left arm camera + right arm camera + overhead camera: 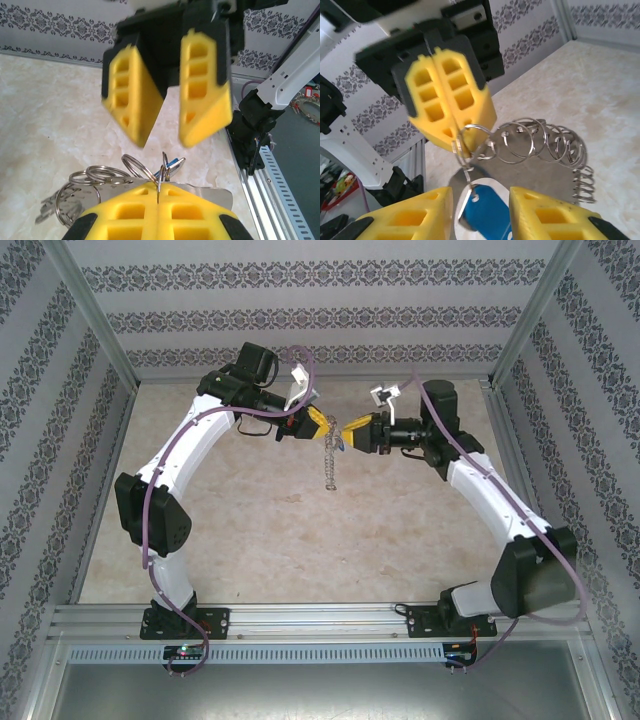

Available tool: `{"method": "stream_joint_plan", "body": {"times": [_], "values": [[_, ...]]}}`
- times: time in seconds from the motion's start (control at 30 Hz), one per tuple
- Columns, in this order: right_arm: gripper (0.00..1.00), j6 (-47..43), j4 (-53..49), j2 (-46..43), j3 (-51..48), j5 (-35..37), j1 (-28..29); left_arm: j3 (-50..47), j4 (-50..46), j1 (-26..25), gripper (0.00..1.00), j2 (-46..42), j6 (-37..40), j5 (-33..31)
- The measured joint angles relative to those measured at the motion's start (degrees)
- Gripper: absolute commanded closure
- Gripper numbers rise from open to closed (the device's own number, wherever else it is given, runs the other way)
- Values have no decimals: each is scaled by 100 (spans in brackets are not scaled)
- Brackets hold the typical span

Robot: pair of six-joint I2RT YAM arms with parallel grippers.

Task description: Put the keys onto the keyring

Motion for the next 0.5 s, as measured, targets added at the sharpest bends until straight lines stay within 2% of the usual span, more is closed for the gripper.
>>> {"method": "stream_joint_plan", "body": {"times": [0.17,0.5], "values": [[64,-2,11,-310,13,15,-2,0,0,0,100,0,0,11],[63,-28,0,149,435,-11,188,0,-2,0,100,0,2,33]]}}
